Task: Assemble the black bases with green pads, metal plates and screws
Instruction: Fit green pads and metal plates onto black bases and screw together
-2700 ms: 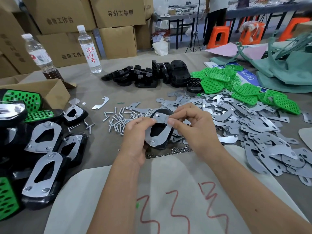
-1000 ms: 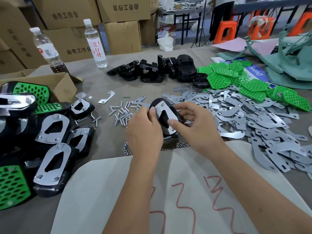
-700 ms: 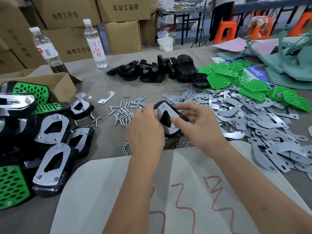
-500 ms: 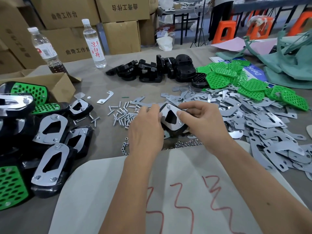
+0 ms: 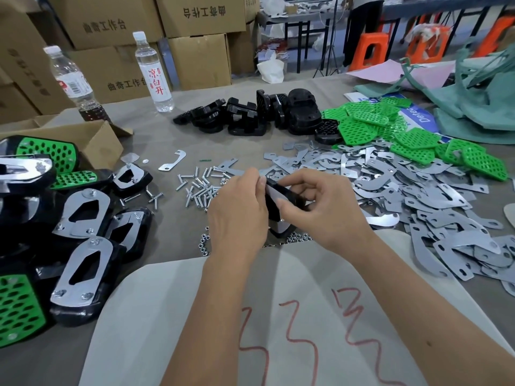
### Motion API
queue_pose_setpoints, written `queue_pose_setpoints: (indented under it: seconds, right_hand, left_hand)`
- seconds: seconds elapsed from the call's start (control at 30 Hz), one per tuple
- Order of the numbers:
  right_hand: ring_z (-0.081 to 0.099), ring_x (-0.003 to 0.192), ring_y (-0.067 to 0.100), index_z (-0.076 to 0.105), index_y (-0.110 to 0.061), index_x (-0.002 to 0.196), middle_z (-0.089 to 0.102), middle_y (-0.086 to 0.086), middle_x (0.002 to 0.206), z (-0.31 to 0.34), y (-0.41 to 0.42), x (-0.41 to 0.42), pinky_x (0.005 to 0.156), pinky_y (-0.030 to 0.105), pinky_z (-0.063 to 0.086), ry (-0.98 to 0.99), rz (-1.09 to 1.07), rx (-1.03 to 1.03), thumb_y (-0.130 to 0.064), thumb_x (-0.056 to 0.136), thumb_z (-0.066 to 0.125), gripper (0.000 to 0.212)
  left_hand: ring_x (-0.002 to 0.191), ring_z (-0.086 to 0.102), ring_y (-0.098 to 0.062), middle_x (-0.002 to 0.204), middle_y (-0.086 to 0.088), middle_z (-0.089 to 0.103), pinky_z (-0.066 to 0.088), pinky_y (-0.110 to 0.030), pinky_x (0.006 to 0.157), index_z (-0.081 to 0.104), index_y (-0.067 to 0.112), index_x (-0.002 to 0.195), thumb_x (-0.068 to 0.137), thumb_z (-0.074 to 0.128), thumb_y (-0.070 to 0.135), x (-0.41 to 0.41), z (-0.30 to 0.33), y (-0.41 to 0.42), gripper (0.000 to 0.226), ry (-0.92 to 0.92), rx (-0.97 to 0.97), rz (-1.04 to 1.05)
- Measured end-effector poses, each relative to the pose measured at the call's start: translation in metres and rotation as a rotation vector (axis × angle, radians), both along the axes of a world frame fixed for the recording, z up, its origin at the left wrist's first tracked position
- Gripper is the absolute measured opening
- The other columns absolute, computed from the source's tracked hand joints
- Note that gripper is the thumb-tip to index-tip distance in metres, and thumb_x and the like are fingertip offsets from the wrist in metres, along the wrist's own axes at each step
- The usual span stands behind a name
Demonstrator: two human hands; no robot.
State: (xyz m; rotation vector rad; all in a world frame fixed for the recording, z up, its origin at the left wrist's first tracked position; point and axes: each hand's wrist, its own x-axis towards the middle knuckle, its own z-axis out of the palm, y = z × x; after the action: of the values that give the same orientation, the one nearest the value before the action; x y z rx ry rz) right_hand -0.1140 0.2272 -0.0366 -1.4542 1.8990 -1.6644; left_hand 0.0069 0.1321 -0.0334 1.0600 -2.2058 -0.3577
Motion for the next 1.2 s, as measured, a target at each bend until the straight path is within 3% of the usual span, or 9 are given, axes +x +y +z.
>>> queue_pose_setpoints:
  seconds: [0.2, 0.37, 0.53, 0.6, 0.7, 0.8, 0.93, 1.07, 1.2]
  right_hand:
    - [0.061, 0.056, 0.012, 0.078, -0.021, 0.087, 0.071, -0.003, 0.067, 0.004, 0.0, -0.005, 0.054, 0.025, 0.047, -0.308, 0.044, 0.03, -0.038, 0.072, 0.079, 0.022]
    - [0.063, 0.072, 0.027, 0.08, -0.019, 0.089, 0.076, 0.02, 0.085, 0.004, 0.001, -0.018, 0.069, 0.043, 0.051, -0.499, 0.114, 0.122, -0.026, 0.077, 0.076, 0.015]
    - [0.056, 0.068, 0.026, 0.08, -0.018, 0.088, 0.073, 0.018, 0.077, 0.004, 0.002, -0.02, 0.061, 0.033, 0.044, -0.483, 0.14, 0.157, -0.024, 0.079, 0.073, 0.013]
    - [0.058, 0.069, 0.026, 0.079, -0.017, 0.091, 0.074, 0.02, 0.082, 0.004, 0.003, -0.02, 0.059, 0.032, 0.046, -0.477, 0.144, 0.132, -0.026, 0.079, 0.075, 0.015]
    - [0.06, 0.066, 0.023, 0.079, -0.017, 0.091, 0.073, 0.015, 0.079, 0.005, 0.003, -0.018, 0.055, 0.029, 0.044, -0.439, 0.144, 0.094, -0.027, 0.079, 0.076, 0.016]
    - [0.058, 0.059, 0.014, 0.078, -0.017, 0.092, 0.069, 0.002, 0.07, 0.003, 0.003, -0.016, 0.051, 0.023, 0.044, -0.342, 0.132, 0.082, -0.022, 0.081, 0.077, 0.012]
    - [0.057, 0.058, 0.015, 0.078, -0.016, 0.092, 0.068, 0.0, 0.069, 0.002, 0.003, -0.017, 0.05, 0.025, 0.045, -0.341, 0.128, 0.07, -0.013, 0.087, 0.076, 0.006]
    - [0.057, 0.057, 0.013, 0.078, -0.015, 0.092, 0.069, 0.002, 0.069, 0.002, 0.004, -0.021, 0.049, 0.023, 0.043, -0.39, 0.108, 0.072, -0.023, 0.08, 0.076, 0.015]
    - [0.054, 0.056, 0.015, 0.079, -0.017, 0.09, 0.07, 0.004, 0.07, 0.002, 0.003, -0.023, 0.045, 0.02, 0.038, -0.416, 0.086, 0.063, -0.026, 0.08, 0.076, 0.014]
  left_hand:
    - [0.075, 0.047, -0.029, 0.086, 0.0, 0.049, 0.026, -0.04, 0.059, 0.038, 0.02, 0.087, 0.107, 0.042, 0.027, 0.002, 0.001, -0.002, 0.022, -0.012, -0.018, -0.091]
    - [0.081, 0.049, -0.027, 0.09, 0.002, 0.051, 0.039, -0.042, 0.062, 0.043, 0.021, 0.089, 0.104, 0.048, 0.022, 0.005, 0.001, -0.004, 0.015, -0.028, 0.007, -0.209]
    - [0.078, 0.05, -0.015, 0.082, 0.009, 0.05, 0.041, -0.037, 0.064, 0.049, 0.031, 0.092, 0.095, 0.053, 0.014, 0.003, -0.001, 0.001, 0.018, 0.138, 0.123, -0.256]
    - [0.077, 0.053, -0.015, 0.079, 0.009, 0.055, 0.04, -0.036, 0.065, 0.048, 0.026, 0.091, 0.1, 0.057, 0.026, 0.003, -0.004, -0.001, 0.013, 0.209, 0.172, -0.159]
    - [0.073, 0.05, -0.022, 0.073, 0.007, 0.055, 0.033, -0.04, 0.062, 0.042, 0.024, 0.076, 0.105, 0.049, 0.044, 0.003, -0.004, -0.002, 0.036, 0.068, 0.078, -0.071]
    - [0.07, 0.043, -0.027, 0.067, 0.007, 0.046, 0.025, -0.04, 0.061, 0.028, 0.024, 0.07, 0.108, 0.043, 0.037, 0.001, -0.003, 0.001, 0.043, -0.01, 0.04, -0.048]
    - [0.071, 0.04, -0.024, 0.072, 0.005, 0.046, 0.021, -0.041, 0.061, 0.029, 0.025, 0.073, 0.107, 0.043, 0.028, 0.001, 0.001, 0.001, 0.037, 0.021, 0.035, -0.102]
    - [0.076, 0.045, -0.025, 0.085, 0.001, 0.05, 0.026, -0.039, 0.062, 0.043, 0.019, 0.086, 0.107, 0.041, 0.027, 0.002, -0.002, 0.0, 0.022, -0.016, -0.003, -0.155]
    - [0.078, 0.049, -0.018, 0.091, 0.006, 0.05, 0.032, -0.036, 0.063, 0.047, 0.027, 0.086, 0.106, 0.048, 0.029, 0.002, -0.005, -0.004, 0.02, 0.047, 0.032, -0.174]
